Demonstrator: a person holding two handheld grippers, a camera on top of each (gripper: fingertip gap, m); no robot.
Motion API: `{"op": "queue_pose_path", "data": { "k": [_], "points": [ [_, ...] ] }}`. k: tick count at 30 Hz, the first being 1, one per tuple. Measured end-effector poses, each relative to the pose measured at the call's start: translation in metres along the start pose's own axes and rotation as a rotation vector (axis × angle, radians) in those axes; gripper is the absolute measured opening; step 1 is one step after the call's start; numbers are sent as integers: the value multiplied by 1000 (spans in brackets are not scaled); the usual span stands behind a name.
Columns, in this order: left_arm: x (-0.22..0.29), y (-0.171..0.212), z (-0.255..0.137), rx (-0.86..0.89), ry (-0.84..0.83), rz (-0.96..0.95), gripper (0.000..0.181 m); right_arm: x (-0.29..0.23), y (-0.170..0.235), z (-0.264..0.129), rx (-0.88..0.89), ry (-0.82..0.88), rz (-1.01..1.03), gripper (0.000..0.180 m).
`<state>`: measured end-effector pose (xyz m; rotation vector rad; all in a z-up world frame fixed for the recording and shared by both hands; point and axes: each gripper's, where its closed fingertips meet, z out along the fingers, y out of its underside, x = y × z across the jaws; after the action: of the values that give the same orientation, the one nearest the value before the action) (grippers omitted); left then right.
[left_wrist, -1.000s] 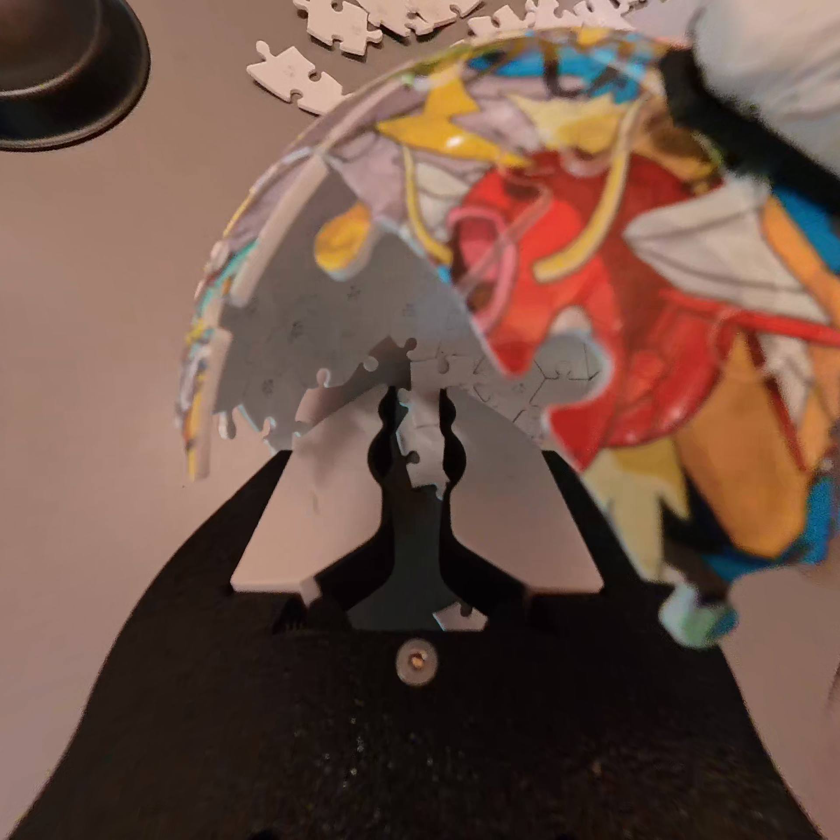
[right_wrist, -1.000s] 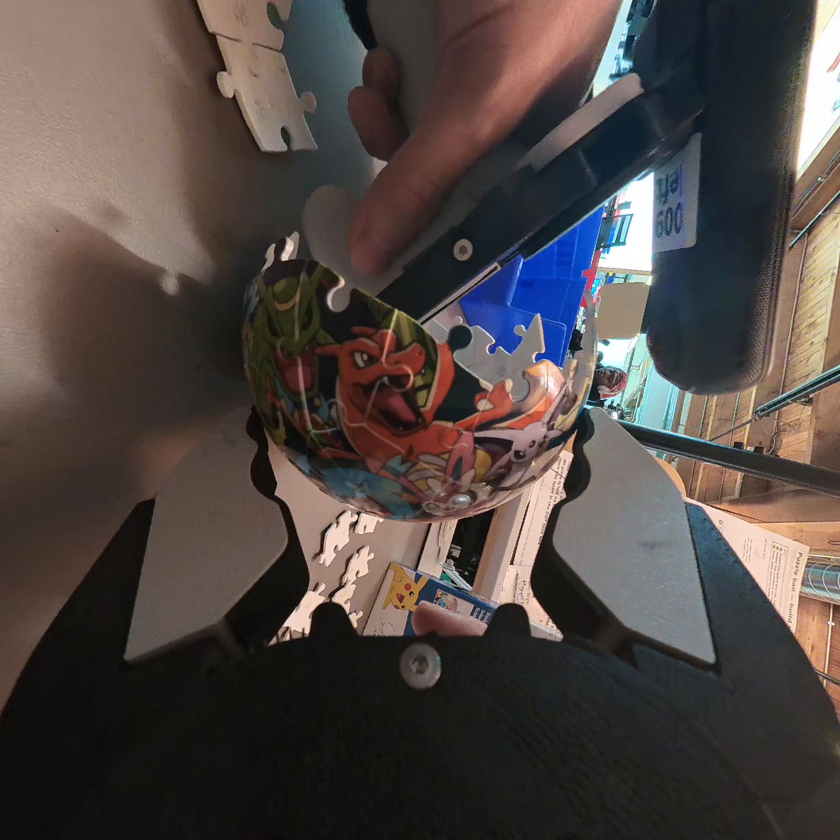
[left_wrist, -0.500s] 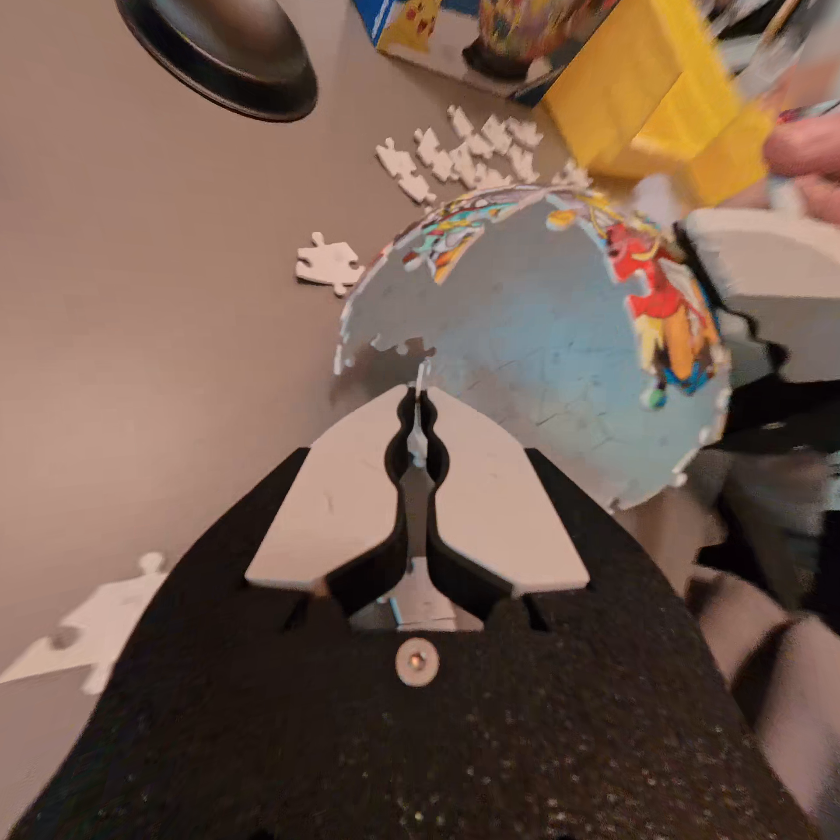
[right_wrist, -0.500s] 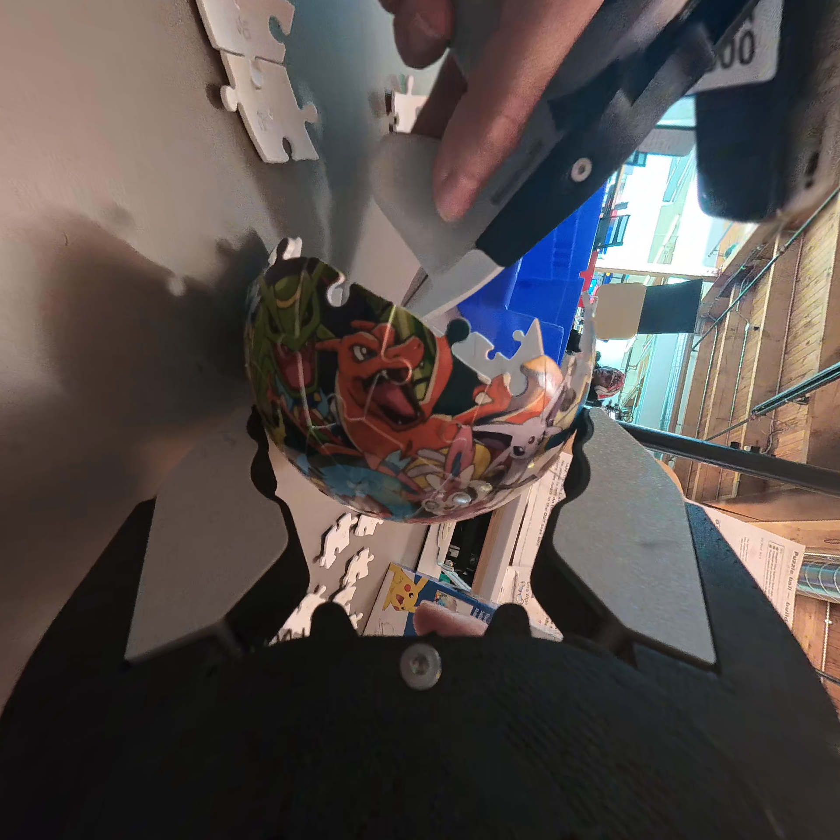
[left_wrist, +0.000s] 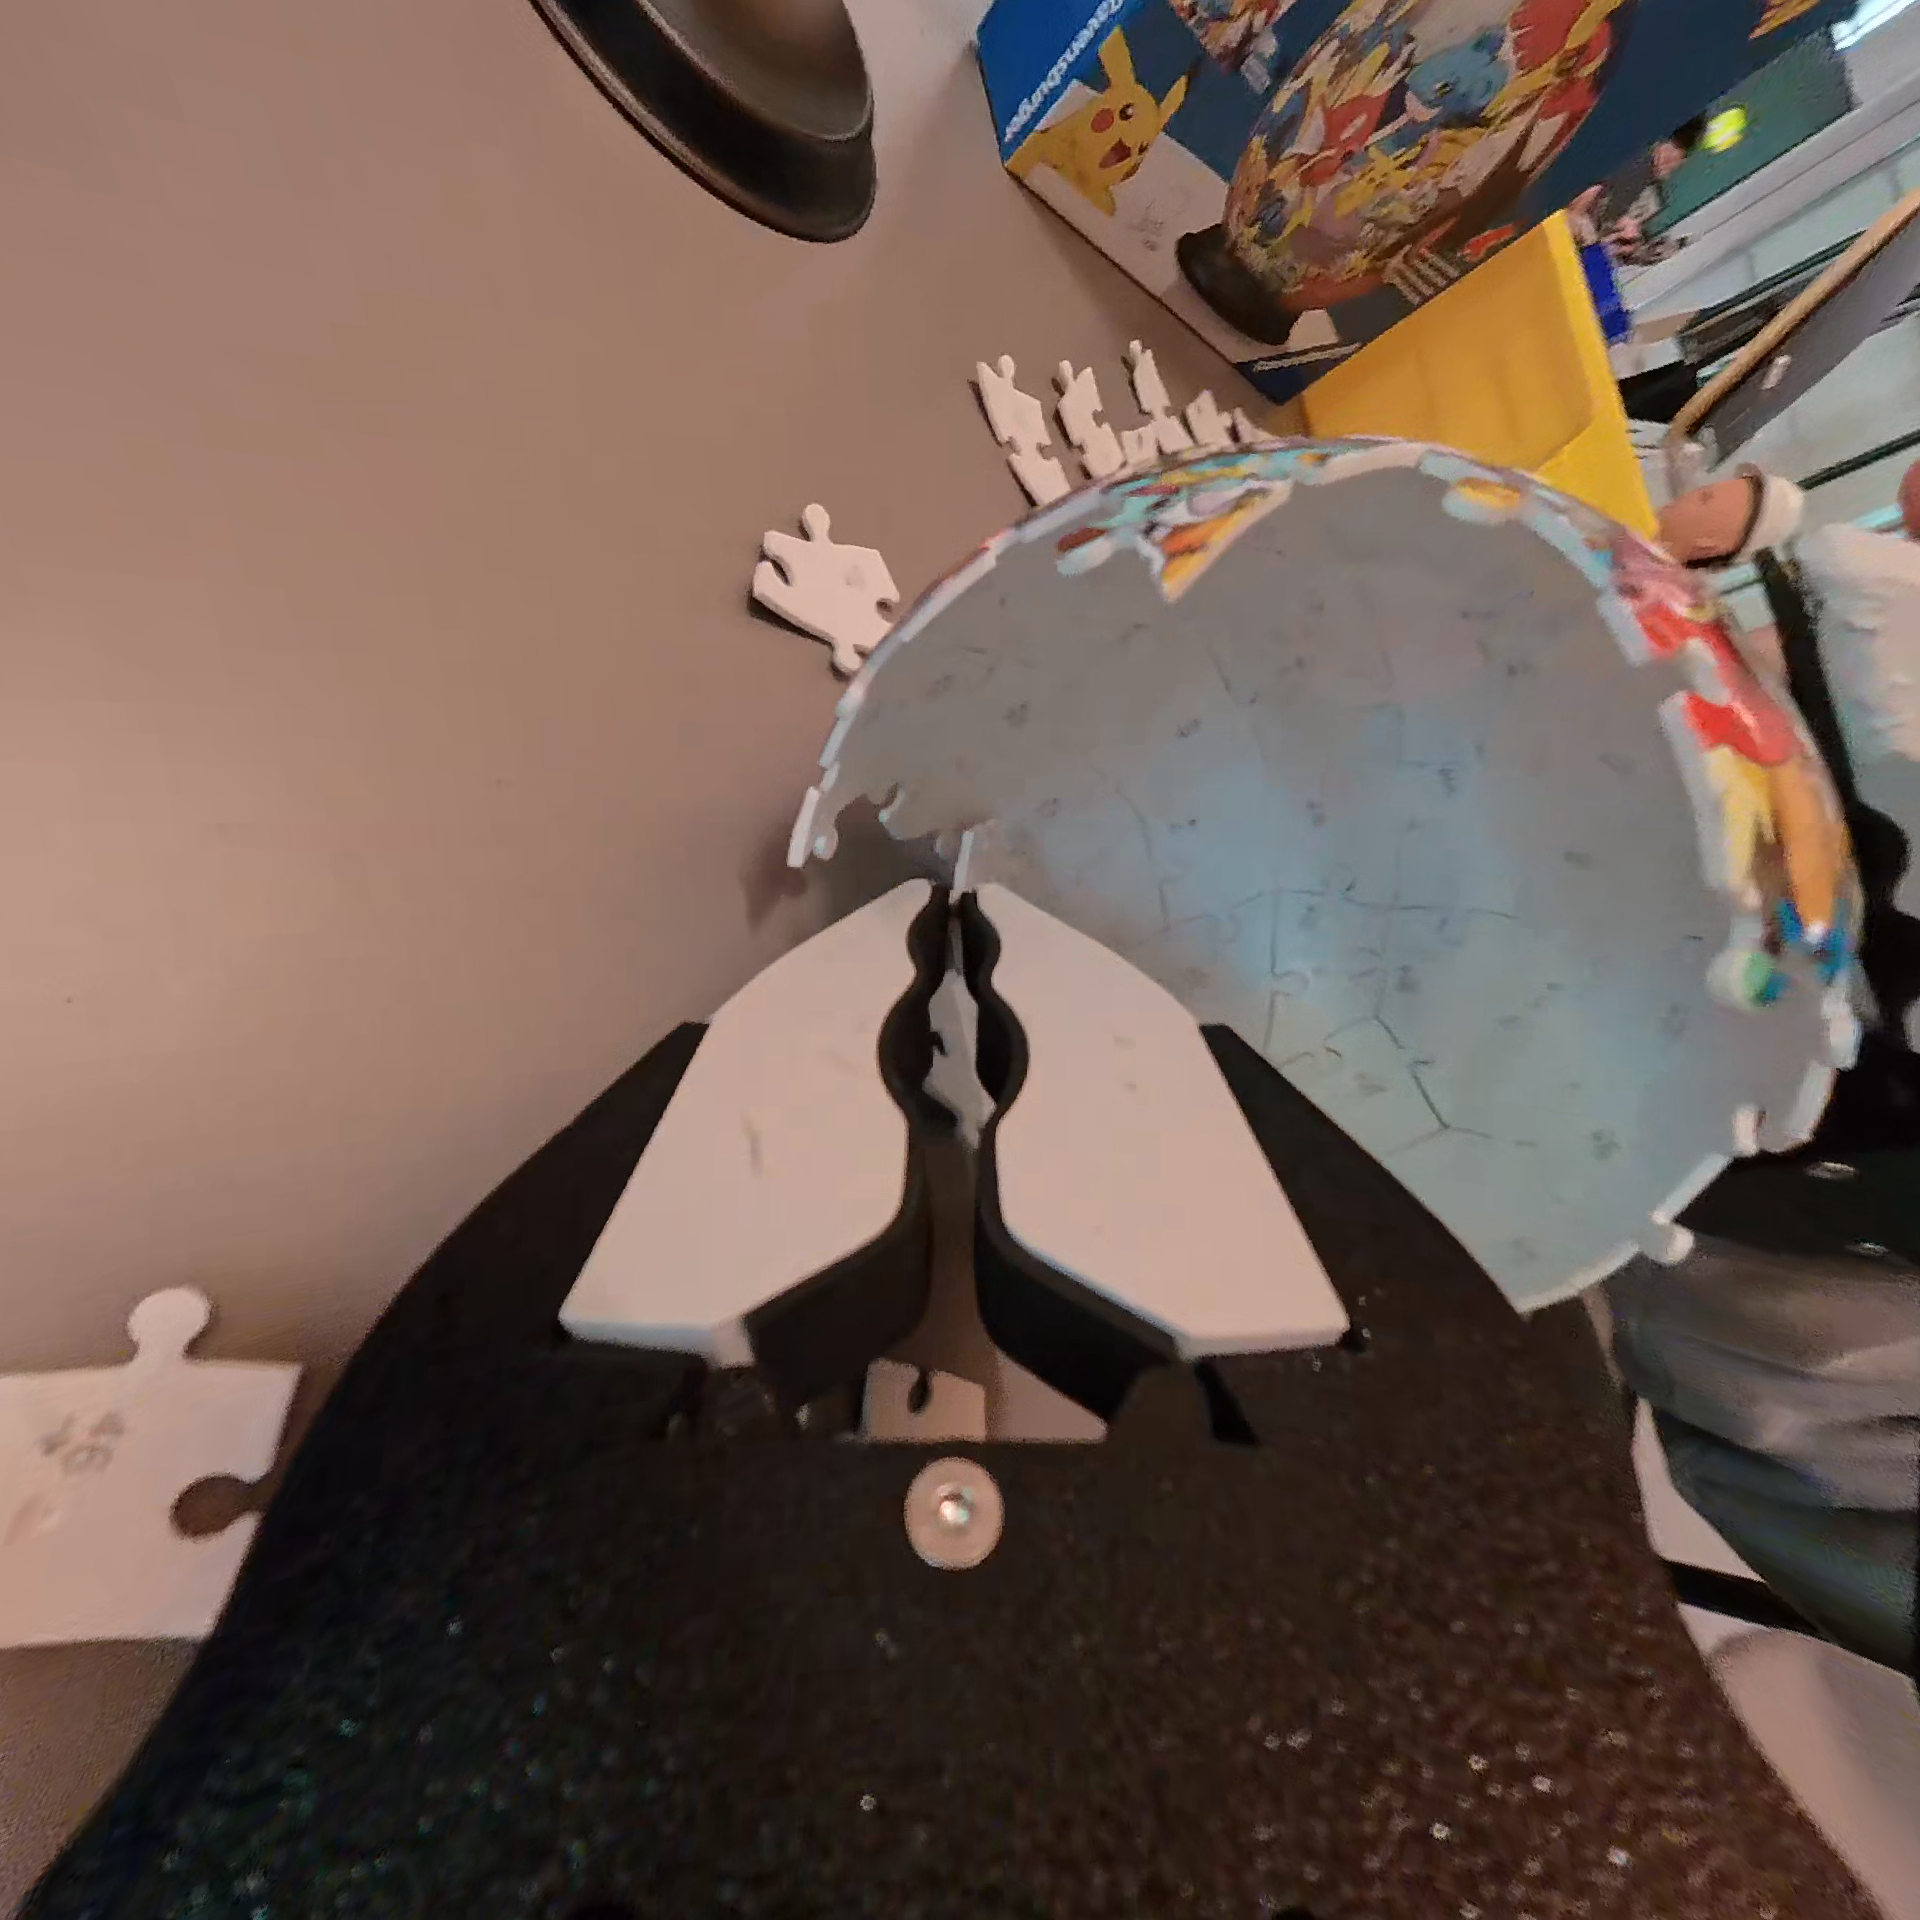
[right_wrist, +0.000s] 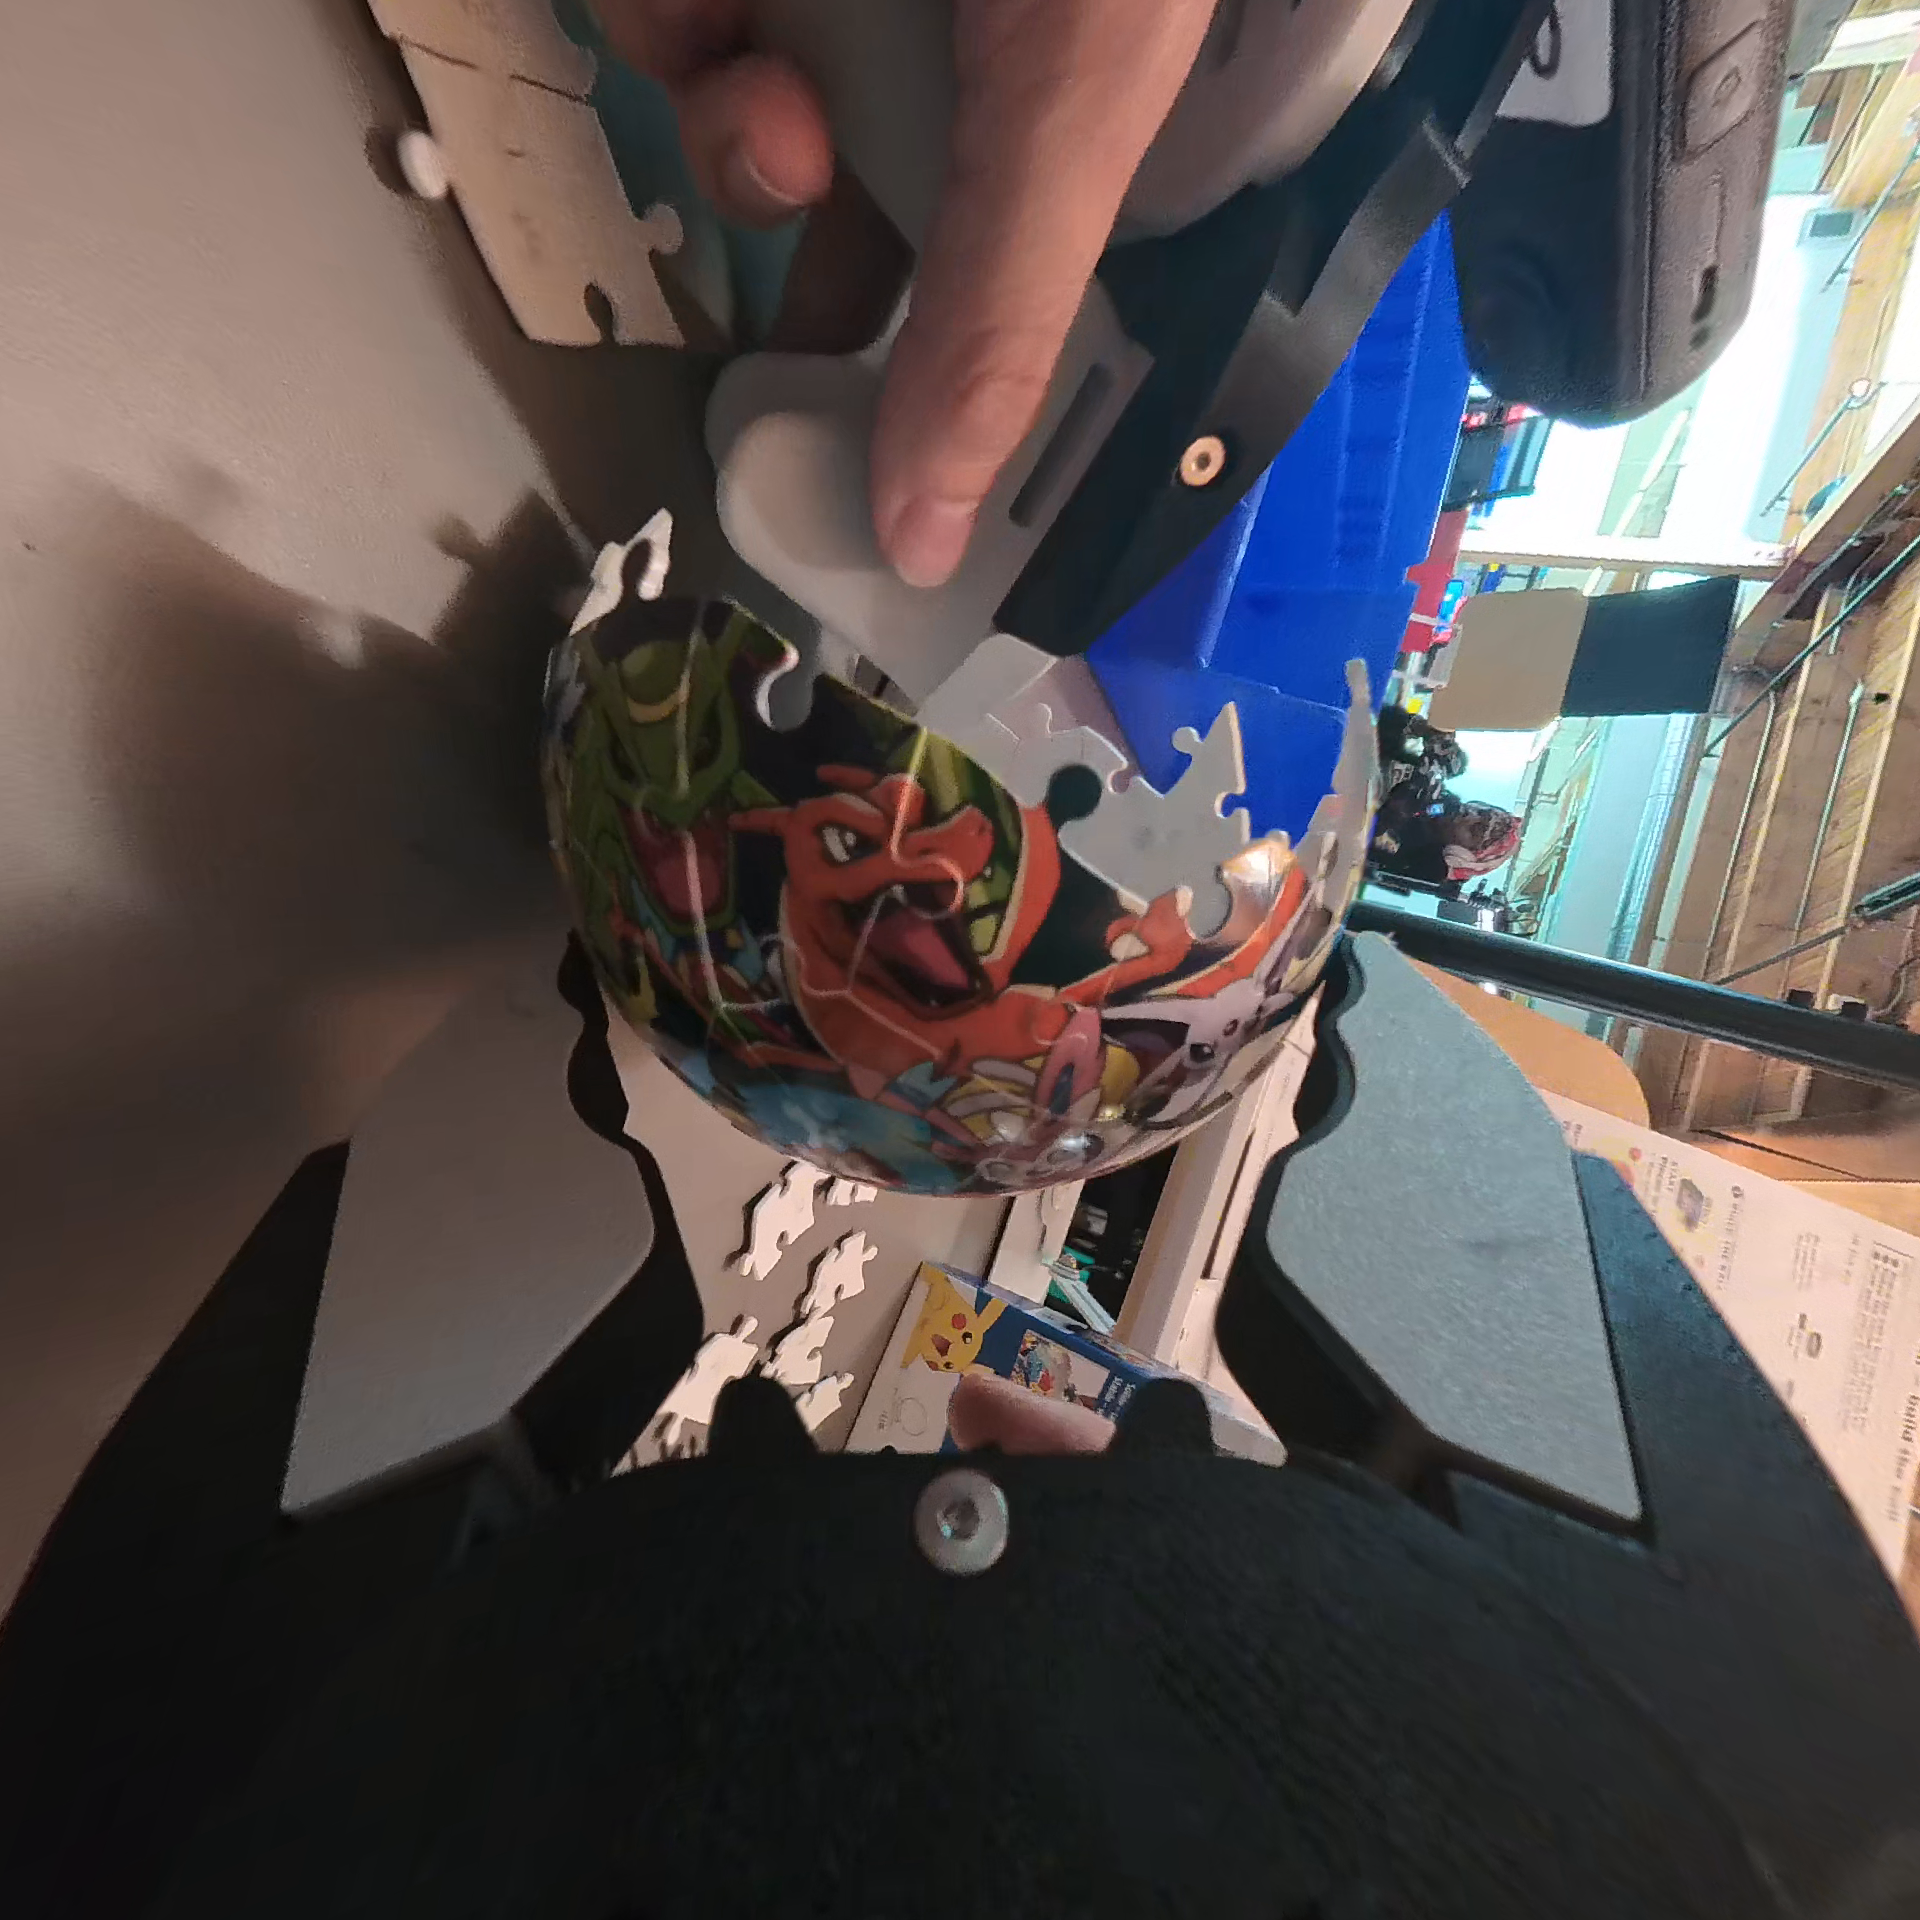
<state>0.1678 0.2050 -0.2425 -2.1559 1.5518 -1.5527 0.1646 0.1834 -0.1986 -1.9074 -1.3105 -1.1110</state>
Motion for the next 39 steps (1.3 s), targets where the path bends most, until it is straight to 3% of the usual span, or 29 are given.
{"op": "queue_pose_path", "data": {
  "k": [1, 14, 18, 23, 39],
  "points": [
    [-2, -1, -1, 6, -24, 11, 2, 0, 0, 1, -2, -3, 2, 127],
    [-1, -3, -3, 5, -64, 107, 1, 1, -3, 2, 7, 3, 15, 128],
    [10, -11, -7, 62, 11, 57, 1, 1, -1, 2, 10, 6, 23, 129],
    [8, -4, 1, 14, 18, 22, 1, 0, -1, 2, 11, 8, 21, 129],
    [-5, 2, 4, -55, -209, 234, 7, 0, -2, 2, 10, 17, 18, 129]
  ]
}}
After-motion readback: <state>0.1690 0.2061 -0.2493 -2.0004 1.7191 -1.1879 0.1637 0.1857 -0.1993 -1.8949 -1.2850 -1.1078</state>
